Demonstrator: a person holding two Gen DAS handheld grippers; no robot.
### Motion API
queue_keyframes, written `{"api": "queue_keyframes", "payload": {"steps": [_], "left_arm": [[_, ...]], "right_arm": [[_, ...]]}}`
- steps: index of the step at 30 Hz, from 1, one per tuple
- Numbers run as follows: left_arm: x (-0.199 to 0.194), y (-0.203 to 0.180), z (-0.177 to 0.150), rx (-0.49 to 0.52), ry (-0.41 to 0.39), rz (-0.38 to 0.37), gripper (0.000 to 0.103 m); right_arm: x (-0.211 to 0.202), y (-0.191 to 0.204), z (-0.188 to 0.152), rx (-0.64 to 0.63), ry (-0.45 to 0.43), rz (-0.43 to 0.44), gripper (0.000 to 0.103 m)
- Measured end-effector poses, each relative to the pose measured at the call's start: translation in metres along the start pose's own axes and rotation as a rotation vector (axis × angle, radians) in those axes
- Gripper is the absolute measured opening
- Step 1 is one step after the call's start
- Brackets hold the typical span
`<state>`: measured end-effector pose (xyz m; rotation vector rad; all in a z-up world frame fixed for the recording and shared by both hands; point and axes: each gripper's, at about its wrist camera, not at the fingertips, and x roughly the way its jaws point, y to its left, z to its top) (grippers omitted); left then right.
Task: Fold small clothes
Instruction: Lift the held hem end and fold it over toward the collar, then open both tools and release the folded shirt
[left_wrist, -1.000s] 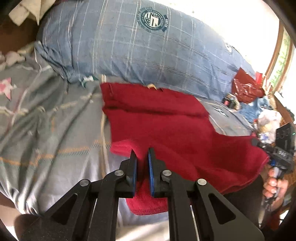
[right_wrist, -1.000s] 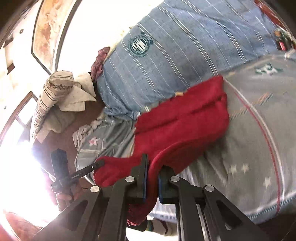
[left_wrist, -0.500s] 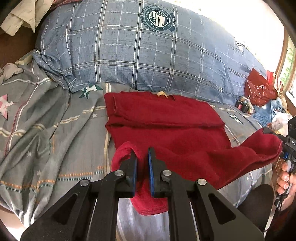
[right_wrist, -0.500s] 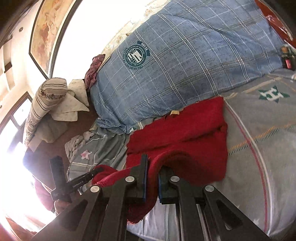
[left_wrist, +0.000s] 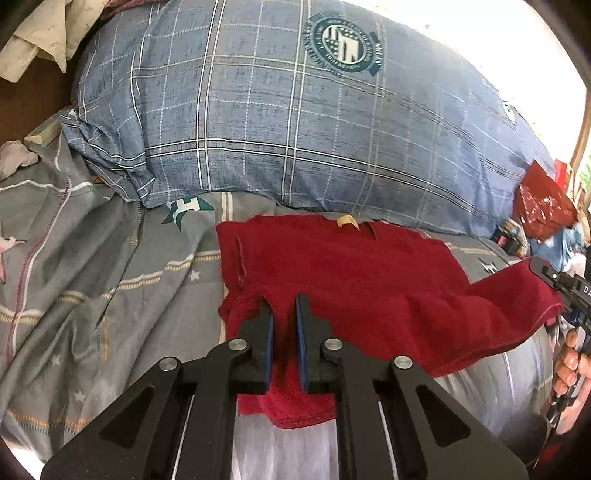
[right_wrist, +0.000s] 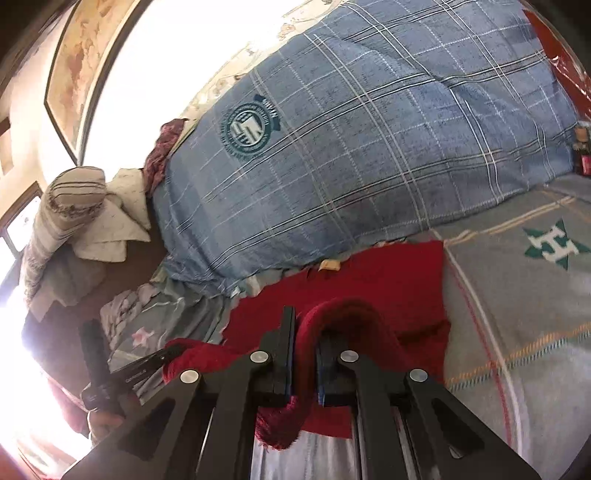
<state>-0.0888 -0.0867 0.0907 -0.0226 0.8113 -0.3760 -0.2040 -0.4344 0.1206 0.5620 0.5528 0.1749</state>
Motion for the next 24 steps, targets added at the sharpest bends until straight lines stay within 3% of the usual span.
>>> {"api": "queue_keyframes", "payload": {"steps": [12, 24], "left_arm": [[0.079, 0.011, 0.048, -0.038, 0.074, 0.015, 0.008], [0.138, 0.021, 0.057, -0.083, 0.128, 0.003, 0.011]], "right_arm": [[0.079, -0.033, 0.043, 0.024, 0.025, -0.115, 0.008], [0.147, -0.096, 0.052, 0.144, 0.079, -0.158, 0.010]]}}
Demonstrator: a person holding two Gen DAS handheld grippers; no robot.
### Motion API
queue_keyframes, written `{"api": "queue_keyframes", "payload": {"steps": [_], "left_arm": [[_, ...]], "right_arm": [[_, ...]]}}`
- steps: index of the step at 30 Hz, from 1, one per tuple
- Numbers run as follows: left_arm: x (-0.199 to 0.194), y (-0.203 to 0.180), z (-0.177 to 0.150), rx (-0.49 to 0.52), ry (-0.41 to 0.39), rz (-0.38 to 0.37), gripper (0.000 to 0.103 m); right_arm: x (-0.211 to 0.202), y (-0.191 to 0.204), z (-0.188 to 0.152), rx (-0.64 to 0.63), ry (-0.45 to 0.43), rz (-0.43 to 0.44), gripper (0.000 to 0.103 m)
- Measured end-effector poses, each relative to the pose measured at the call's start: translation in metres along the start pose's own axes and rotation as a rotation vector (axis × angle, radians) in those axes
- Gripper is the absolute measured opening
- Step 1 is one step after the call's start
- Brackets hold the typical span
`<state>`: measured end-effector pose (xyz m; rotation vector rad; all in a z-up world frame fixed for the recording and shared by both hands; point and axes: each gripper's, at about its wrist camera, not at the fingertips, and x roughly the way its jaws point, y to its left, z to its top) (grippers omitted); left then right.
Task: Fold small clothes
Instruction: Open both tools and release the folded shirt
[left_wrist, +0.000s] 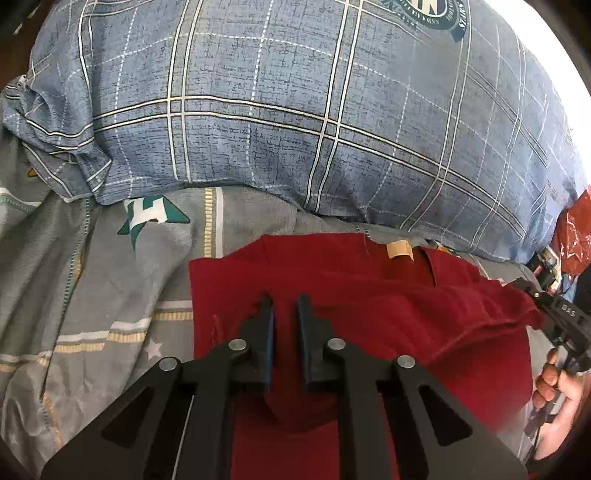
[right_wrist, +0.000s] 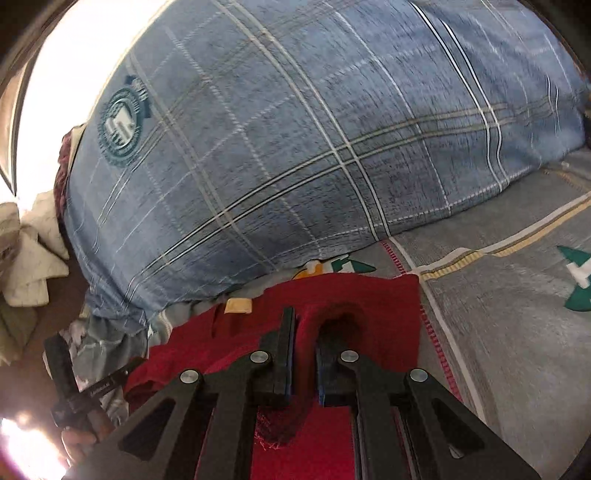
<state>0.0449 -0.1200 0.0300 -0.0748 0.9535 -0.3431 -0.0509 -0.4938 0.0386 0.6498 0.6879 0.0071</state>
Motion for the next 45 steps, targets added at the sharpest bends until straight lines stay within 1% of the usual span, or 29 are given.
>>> {"api": "queue_keyframes", "payload": {"steps": [1, 2, 3, 4, 5, 6, 7, 8, 9, 11, 13, 14, 15, 16, 18, 19, 20, 21, 22, 24, 27, 29, 32, 35, 38, 41, 43, 45], "left_arm": [[0.000, 0.001, 0.001, -0.001, 0.006, -0.016, 0.015], [0.000, 0.003, 0.004, -0.006, 0.010, -0.033, 0.021], [-0.002, 0.004, 0.005, -0.012, 0.010, -0.046, 0.025], [-0.008, 0.006, 0.007, -0.018, -0.005, -0.045, 0.045], [-0.014, 0.008, 0.009, -0.022, -0.034, -0.018, 0.070], [-0.022, 0.010, 0.010, -0.029, -0.079, 0.012, 0.075], [-0.034, 0.015, 0.010, -0.045, -0.140, 0.028, 0.075], [-0.039, 0.017, 0.011, -0.054, -0.156, 0.022, 0.075], [-0.044, 0.019, 0.012, -0.060, -0.153, 0.004, 0.075], [-0.047, 0.019, 0.012, -0.069, -0.150, -0.011, 0.075], [-0.045, 0.017, 0.011, -0.060, -0.148, 0.001, 0.075], [-0.039, 0.015, 0.009, -0.051, -0.133, 0.011, 0.075], [-0.030, 0.014, 0.008, -0.041, -0.104, 0.027, 0.075], [-0.022, 0.014, 0.009, -0.039, -0.078, 0.038, 0.075], [0.000, 0.017, 0.005, -0.034, -0.005, 0.071, 0.075], [0.009, 0.020, 0.001, -0.033, 0.029, 0.097, 0.075], [0.018, 0.022, -0.001, -0.031, 0.054, 0.116, 0.076], [0.026, 0.027, -0.003, -0.038, 0.076, 0.115, 0.078], [0.028, 0.030, -0.004, -0.052, 0.079, 0.101, 0.079], [0.029, 0.035, -0.003, -0.082, 0.084, 0.080, 0.081], [0.027, 0.036, -0.002, -0.072, 0.075, 0.082, 0.082], [0.023, 0.035, -0.002, -0.075, 0.070, 0.087, 0.081], [0.013, 0.031, -0.002, -0.055, 0.048, 0.111, 0.081], [0.005, 0.028, -0.003, -0.040, 0.019, 0.127, 0.081], [-0.004, 0.026, -0.003, -0.040, 0.004, 0.115, 0.081], [-0.010, 0.022, -0.004, -0.018, -0.012, 0.121, 0.081], [-0.014, 0.018, -0.006, -0.004, -0.020, 0.124, 0.081], [-0.018, 0.016, -0.009, 0.004, -0.029, 0.120, 0.081]], "right_arm": [[0.004, -0.006, 0.001, 0.025, 0.002, 0.007, 0.018], [0.006, -0.008, 0.001, 0.036, 0.005, 0.007, 0.029], [0.005, -0.011, 0.003, 0.047, 0.008, 0.008, 0.035], [0.000, -0.011, 0.004, 0.053, -0.002, 0.020, 0.043], [-0.005, -0.011, 0.007, 0.054, -0.021, 0.027, 0.053], [-0.017, -0.010, 0.009, 0.054, -0.072, 0.020, 0.059], [-0.031, -0.008, 0.012, 0.055, -0.126, 0.010, 0.064], [-0.039, -0.007, 0.013, 0.054, -0.152, 0.012, 0.064], [-0.049, -0.005, 0.014, 0.045, -0.171, 0.032, 0.064], [-0.056, 0.003, 0.011, 0.008, -0.155, 0.053, 0.063], [-0.049, 0.020, 0.002, -0.072, -0.121, 0.034, 0.062], [-0.043, 0.026, 0.000, -0.096, -0.106, 0.017, 0.061], [-0.030, 0.034, -0.003, -0.125, -0.072, -0.021, 0.061], [-0.019, 0.038, -0.005, -0.136, -0.047, -0.042, 0.061], [0.008, 0.042, -0.003, -0.146, 0.012, -0.057, 0.061], [0.022, 0.044, 0.000, -0.158, 0.045, -0.078, 0.061], [0.031, 0.042, 0.002, -0.164, 0.065, -0.105, 0.062], [0.045, 0.040, 0.007, -0.169, 0.092, -0.162, 0.062], [0.063, 0.037, 0.011, -0.174, 0.134, -0.220, 0.062], [0.085, 0.028, 0.014, -0.183, 0.193, -0.259, 0.062], [0.095, 0.030, 0.015, -0.228, 0.166, -0.300, 0.062], [0.091, 0.032, 0.013, -0.239, 0.160, -0.310, 0.062], [0.065, 0.035, 0.005, -0.222, 0.139, -0.291, 0.062], [0.031, 0.039, -0.014, -0.246, 0.135, -0.265, 0.062], [0.008, 0.035, -0.036, -0.298, 0.137, -0.290, 0.063], [0.006, 0.024, -0.049, -0.323, 0.136, -0.286, 0.063], [0.006, 0.028, -0.051, -0.355, 0.129, -0.303, 0.063], [0.003, 0.035, -0.050, -0.350, 0.132, -0.308, 0.063]]}}
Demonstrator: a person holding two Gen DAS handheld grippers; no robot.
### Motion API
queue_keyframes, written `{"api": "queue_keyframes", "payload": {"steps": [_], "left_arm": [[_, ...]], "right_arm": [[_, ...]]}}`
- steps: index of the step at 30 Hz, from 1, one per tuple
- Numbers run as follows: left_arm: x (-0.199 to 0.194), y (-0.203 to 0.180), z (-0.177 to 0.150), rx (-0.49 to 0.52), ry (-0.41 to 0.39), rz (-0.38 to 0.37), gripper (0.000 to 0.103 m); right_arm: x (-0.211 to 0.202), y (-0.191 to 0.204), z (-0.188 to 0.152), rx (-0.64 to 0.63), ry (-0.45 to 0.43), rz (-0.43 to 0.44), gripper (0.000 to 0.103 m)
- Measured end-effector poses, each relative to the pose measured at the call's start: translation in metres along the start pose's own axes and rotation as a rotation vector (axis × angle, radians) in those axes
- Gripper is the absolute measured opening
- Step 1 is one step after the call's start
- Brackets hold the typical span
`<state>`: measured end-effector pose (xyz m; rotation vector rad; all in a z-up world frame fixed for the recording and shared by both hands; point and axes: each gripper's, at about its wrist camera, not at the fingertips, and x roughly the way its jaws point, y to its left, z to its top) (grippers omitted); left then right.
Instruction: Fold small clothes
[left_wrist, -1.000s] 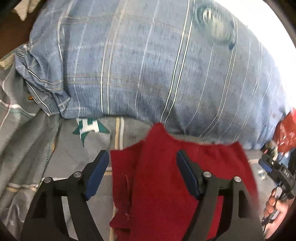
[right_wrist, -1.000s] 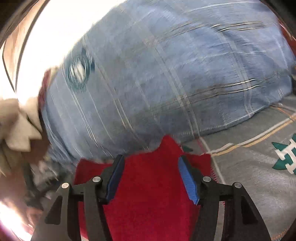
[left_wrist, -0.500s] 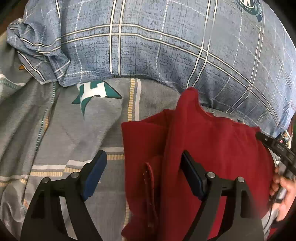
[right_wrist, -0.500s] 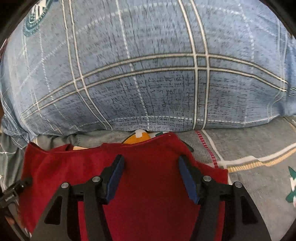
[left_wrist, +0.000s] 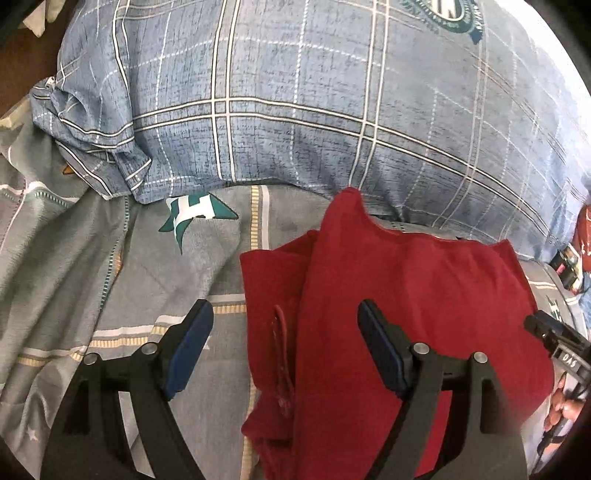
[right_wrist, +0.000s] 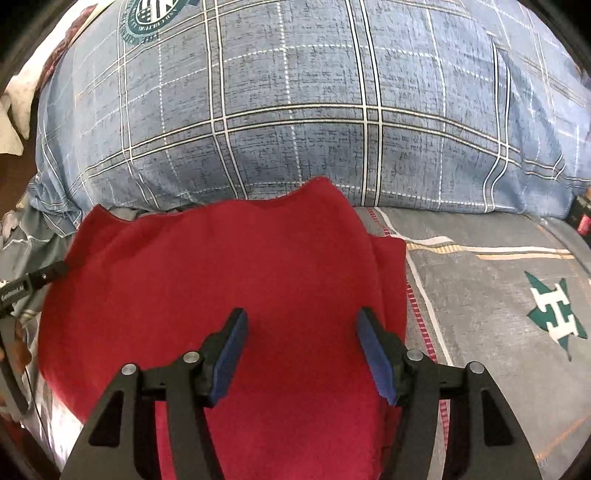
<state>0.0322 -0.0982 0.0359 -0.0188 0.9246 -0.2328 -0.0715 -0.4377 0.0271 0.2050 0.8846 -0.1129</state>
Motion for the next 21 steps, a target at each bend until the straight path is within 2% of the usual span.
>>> {"api": "queue_keyframes", "payload": {"steps": [3, 8, 11, 12, 13, 17, 21], "left_arm": [[-0.006, 0.000, -0.003, 0.015, -0.014, 0.011, 0.081], [-0.012, 0.006, -0.006, 0.003, -0.020, 0.010, 0.081], [-0.014, 0.007, -0.009, 0.001, -0.016, 0.013, 0.081], [-0.015, 0.007, -0.012, -0.001, -0.011, 0.013, 0.081], [-0.015, 0.008, -0.014, -0.003, -0.003, 0.010, 0.081], [-0.023, 0.008, -0.025, -0.018, 0.035, -0.019, 0.081], [-0.035, 0.009, -0.032, -0.029, 0.067, -0.026, 0.081]], "right_arm": [[-0.020, 0.004, -0.004, 0.031, -0.018, 0.063, 0.063], [-0.033, -0.001, -0.014, 0.040, -0.060, -0.004, 0.063], [-0.017, -0.016, -0.023, 0.075, -0.003, -0.061, 0.063], [-0.007, -0.019, -0.027, 0.084, 0.043, -0.059, 0.062], [-0.003, -0.021, -0.030, 0.094, 0.051, -0.047, 0.062], [-0.024, -0.013, -0.023, 0.084, -0.003, -0.064, 0.065], [-0.049, 0.018, -0.010, 0.034, -0.078, -0.024, 0.065]]}}
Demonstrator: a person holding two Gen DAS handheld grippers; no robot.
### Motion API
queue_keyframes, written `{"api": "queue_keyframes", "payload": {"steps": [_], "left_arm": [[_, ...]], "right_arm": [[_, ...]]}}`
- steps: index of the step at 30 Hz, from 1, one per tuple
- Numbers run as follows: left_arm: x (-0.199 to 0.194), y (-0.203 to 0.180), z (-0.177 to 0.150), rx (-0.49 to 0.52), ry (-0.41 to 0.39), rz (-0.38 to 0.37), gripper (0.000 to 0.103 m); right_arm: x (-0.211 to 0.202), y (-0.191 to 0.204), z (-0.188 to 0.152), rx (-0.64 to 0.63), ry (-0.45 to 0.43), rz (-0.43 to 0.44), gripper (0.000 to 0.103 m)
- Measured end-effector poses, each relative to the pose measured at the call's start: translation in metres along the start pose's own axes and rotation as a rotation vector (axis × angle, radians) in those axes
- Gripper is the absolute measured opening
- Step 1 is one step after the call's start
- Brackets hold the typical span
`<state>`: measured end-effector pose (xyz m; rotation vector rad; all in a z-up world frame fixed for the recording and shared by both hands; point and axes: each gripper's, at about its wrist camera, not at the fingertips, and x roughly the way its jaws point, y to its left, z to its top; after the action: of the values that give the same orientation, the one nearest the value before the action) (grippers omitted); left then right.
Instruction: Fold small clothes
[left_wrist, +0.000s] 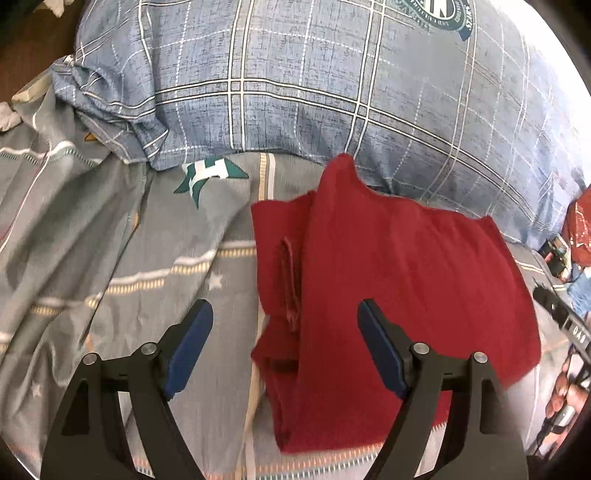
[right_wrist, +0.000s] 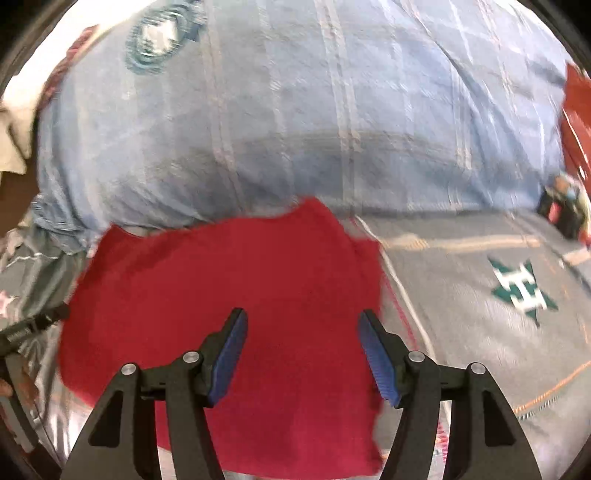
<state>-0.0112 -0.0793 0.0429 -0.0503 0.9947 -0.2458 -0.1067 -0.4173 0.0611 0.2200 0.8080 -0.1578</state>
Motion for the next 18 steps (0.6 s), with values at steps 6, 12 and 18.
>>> {"api": "queue_keyframes", "payload": {"steps": [6, 12, 18], "left_arm": [[-0.004, 0.014, -0.023, -0.034, 0.029, 0.030, 0.081], [0.019, 0.029, -0.031, -0.071, 0.074, 0.006, 0.081], [0.024, 0.026, -0.027, -0.026, 0.073, 0.006, 0.081]], "right_arm": [[0.022, 0.072, 0.018, -0.076, 0.044, 0.243, 0.065], [0.072, 0.154, 0.033, -0.098, 0.124, 0.406, 0.064], [0.131, 0.223, 0.046, -0.106, 0.253, 0.442, 0.071]]}}
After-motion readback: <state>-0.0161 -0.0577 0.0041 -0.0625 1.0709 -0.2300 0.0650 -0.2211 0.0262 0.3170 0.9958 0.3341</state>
